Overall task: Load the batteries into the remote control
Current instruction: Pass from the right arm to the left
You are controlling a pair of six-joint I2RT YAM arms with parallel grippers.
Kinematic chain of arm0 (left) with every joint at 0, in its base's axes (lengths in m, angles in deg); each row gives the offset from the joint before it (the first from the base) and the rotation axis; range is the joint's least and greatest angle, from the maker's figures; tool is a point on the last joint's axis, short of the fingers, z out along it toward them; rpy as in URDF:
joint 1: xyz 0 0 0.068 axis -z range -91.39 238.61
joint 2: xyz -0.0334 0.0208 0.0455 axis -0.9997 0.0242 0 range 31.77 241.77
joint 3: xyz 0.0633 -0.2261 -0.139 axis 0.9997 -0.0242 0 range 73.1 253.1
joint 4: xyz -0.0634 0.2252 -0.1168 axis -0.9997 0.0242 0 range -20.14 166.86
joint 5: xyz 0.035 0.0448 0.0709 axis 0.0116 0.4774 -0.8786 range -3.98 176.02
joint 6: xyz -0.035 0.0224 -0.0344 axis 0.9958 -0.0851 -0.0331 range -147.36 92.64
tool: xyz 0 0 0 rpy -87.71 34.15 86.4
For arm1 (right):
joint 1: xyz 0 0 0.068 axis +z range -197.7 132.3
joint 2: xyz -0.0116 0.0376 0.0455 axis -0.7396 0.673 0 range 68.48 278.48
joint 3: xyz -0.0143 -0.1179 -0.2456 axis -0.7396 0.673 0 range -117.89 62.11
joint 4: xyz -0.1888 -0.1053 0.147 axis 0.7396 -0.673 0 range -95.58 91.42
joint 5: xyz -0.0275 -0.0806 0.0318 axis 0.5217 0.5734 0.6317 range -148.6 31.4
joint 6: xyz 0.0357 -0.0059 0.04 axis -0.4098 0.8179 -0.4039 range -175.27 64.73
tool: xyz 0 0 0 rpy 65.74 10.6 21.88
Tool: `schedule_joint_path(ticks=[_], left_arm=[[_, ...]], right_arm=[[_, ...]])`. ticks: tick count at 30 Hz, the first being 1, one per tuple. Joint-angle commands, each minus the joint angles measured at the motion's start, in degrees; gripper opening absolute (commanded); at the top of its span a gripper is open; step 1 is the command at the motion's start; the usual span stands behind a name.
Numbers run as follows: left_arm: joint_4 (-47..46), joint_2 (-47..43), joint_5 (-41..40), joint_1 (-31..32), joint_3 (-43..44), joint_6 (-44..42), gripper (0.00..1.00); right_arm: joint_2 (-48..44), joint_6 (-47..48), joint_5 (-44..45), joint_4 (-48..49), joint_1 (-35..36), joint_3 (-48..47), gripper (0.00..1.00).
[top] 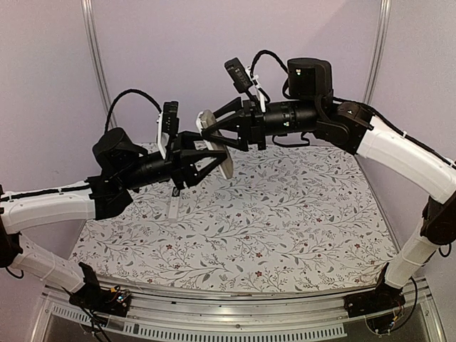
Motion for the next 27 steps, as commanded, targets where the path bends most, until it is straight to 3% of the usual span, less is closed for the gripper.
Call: schedule_joint_path(ticks=[1,10,15,22,27], left_arm=[[-1.8,1.2,0.1,0.7,1.7,-0.1,0.42],[-1.9,1.4,0.4,0.8,1.8,-0.3,0.25],[-1.7,0.9,0.5,0.9,1.6,-0.4,0.0],[0.9,-0.8,-2.5,1.0,0.3,-0.7,0.0],[10.1,-2.4,-10.3,0.9,0.5,-1.4,0.0]], right_arm=[[-1.9,-2.2,-0.9,2.0,0.1,1.0,0.19],[-2.4,-2.7,-0.8,2.9,0.1,2.6,0.2],[-2.4,-2.6,-0.7,2.9,0.1,3.0,0.22],[-3.3,-2.1,1.5,2.9,0.1,4.4,0.57],[-4.6,-1.9,3.5,3.0,0.1,5.3,0.68]])
